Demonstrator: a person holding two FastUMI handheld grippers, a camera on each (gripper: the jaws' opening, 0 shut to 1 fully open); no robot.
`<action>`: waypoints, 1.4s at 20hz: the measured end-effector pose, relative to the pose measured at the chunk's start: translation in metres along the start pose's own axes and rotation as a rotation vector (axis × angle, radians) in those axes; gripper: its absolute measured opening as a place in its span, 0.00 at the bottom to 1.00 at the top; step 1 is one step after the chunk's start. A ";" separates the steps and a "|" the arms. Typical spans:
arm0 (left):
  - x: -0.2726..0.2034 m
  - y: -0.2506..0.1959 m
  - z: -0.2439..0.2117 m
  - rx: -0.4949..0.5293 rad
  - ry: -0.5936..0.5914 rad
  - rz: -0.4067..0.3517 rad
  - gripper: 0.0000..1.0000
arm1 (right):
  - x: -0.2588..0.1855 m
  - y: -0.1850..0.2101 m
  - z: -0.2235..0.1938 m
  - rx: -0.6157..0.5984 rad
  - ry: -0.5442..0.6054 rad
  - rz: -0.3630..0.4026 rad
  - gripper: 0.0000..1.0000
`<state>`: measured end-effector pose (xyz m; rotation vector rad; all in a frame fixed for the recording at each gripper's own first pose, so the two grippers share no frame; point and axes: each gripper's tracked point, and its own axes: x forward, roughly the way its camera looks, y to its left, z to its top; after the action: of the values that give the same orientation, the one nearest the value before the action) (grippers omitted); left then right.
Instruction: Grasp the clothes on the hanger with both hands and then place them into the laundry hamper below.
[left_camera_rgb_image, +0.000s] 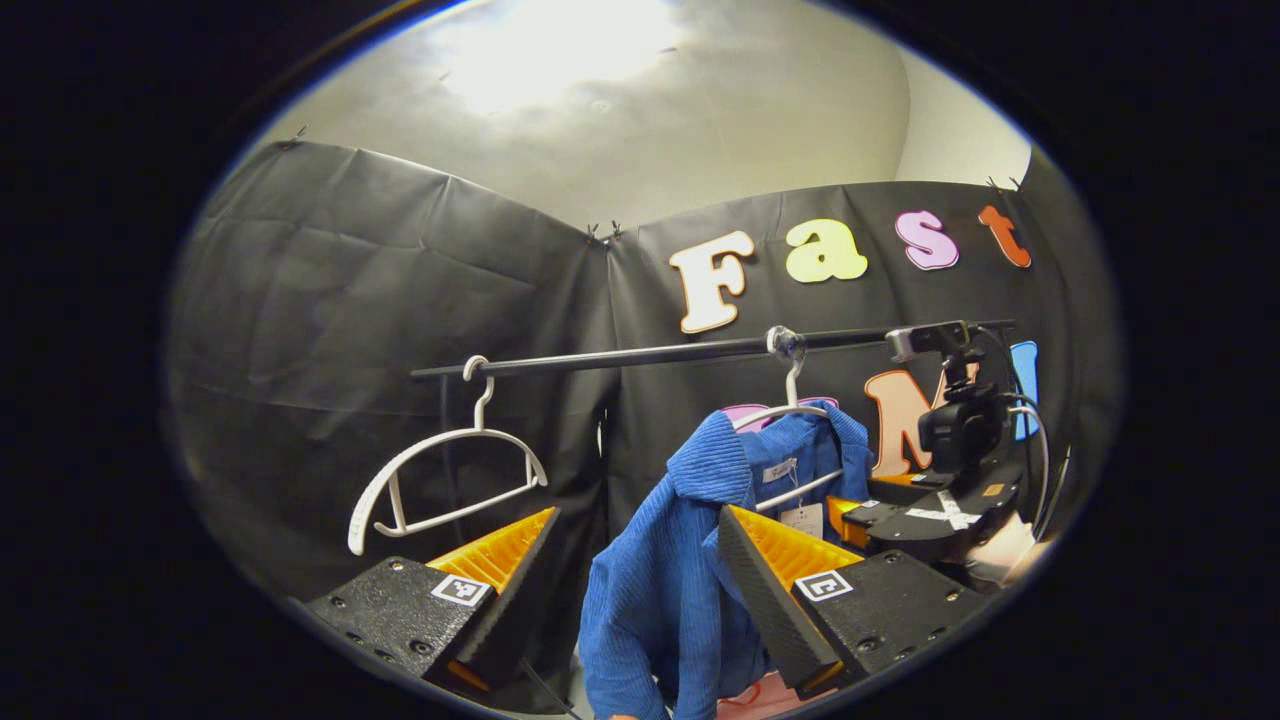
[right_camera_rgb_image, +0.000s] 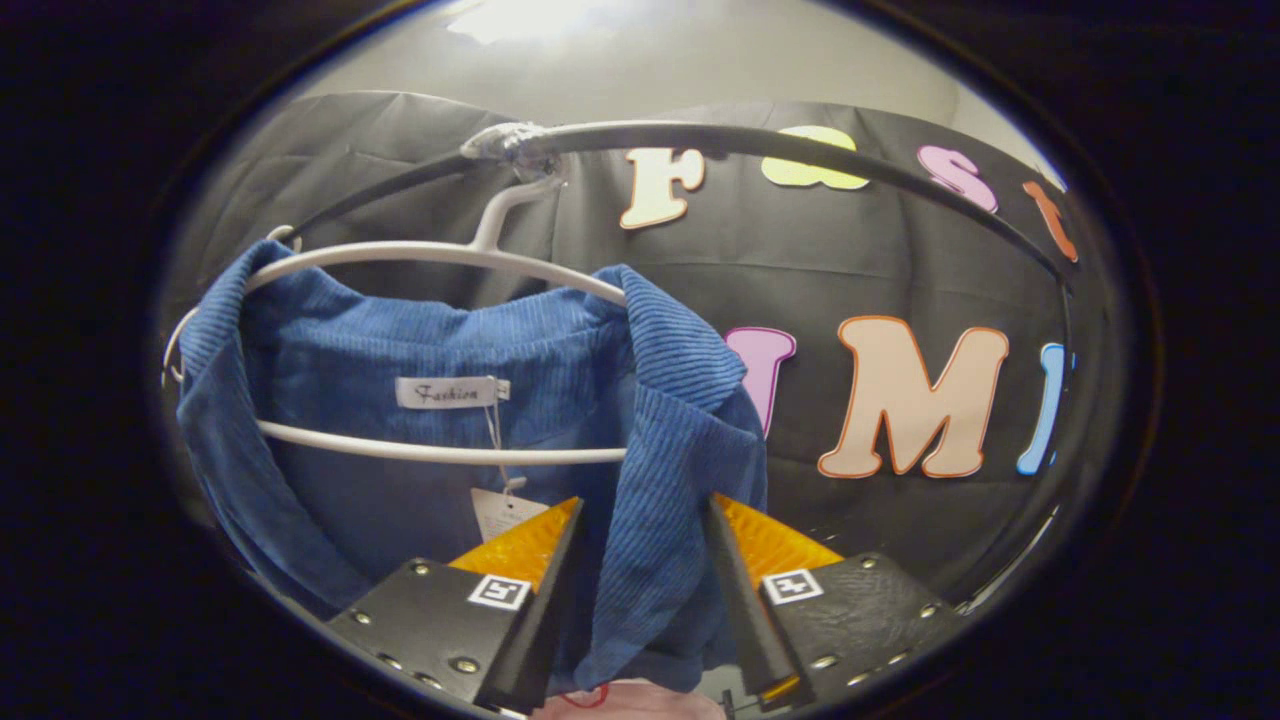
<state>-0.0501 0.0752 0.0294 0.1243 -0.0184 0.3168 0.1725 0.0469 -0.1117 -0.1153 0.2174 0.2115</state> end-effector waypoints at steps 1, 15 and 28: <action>0.002 -0.004 -0.001 0.001 -0.002 -0.008 0.96 | 0.005 -0.003 -0.004 -0.007 0.005 -0.016 0.65; 0.020 -0.058 -0.048 -0.005 0.113 -0.090 0.87 | -0.006 -0.024 0.002 0.090 0.058 -0.048 0.08; 0.080 -0.030 -0.089 0.085 0.090 0.135 0.88 | -0.066 -0.031 0.040 0.102 0.005 -0.021 0.08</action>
<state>0.0352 0.0825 -0.0595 0.1935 0.0761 0.4579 0.1245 0.0094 -0.0556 -0.0171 0.2318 0.1789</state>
